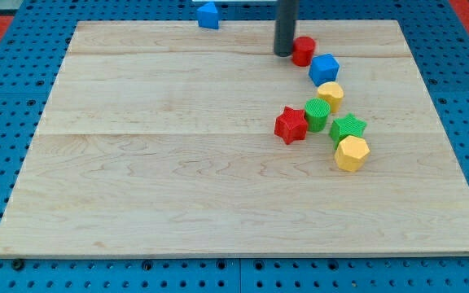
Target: Slide the red star below green circle
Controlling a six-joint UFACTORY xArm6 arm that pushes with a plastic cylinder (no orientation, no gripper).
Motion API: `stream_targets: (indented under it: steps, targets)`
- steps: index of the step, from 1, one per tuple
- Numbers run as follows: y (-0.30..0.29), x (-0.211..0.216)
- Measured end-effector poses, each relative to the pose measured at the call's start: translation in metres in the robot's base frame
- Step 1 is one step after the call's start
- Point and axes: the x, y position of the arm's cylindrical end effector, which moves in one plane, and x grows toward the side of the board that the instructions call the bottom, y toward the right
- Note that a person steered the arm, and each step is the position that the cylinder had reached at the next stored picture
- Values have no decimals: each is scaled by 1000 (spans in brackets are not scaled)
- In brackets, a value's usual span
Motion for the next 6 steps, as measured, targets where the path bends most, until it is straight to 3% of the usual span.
stream_targets:
  steps: [1, 2, 3, 4, 6]
  targets:
    - [20, -14]
    - [-21, 14]
    - [-42, 88]
    - [-50, 123]
    - [-44, 232]
